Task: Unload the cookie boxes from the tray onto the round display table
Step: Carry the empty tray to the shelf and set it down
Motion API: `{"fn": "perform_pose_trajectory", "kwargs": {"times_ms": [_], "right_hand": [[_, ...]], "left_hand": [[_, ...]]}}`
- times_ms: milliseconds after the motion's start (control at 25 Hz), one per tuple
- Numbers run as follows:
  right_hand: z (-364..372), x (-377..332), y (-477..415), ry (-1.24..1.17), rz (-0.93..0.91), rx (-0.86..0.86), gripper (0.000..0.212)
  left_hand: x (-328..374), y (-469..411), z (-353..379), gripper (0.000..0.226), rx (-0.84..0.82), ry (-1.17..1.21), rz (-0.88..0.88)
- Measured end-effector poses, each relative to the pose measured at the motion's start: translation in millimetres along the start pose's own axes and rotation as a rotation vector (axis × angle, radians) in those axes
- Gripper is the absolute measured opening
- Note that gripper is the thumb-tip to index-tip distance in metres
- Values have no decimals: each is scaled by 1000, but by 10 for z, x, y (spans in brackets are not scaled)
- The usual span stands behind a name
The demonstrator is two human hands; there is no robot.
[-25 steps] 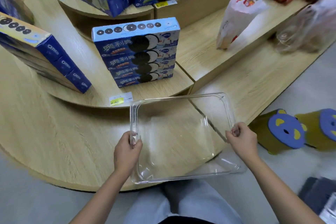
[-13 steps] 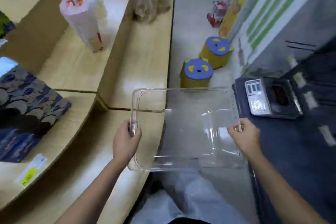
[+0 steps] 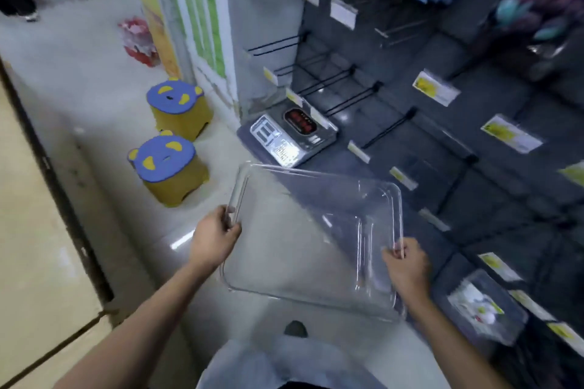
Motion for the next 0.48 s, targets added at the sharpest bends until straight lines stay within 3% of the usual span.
{"fn": "perform_pose_trajectory", "kwargs": {"times_ms": [240, 480], "right_hand": [[-255, 465, -185, -19, 247, 134, 25], [-183, 666, -65, -21, 370, 310, 35]], "left_hand": [[652, -507, 743, 29, -224, 13, 156], [1057, -882, 1289, 27, -399, -36, 346]]}}
Point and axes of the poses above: each hand's wrist, its own y-axis away from the middle knuckle, its own z-axis out of the palm, x = y × z, the point moved 4 cm from there along -y, towards the middle knuckle, and after that the axes turned 11 degrees about x, right-handed, at the moved point
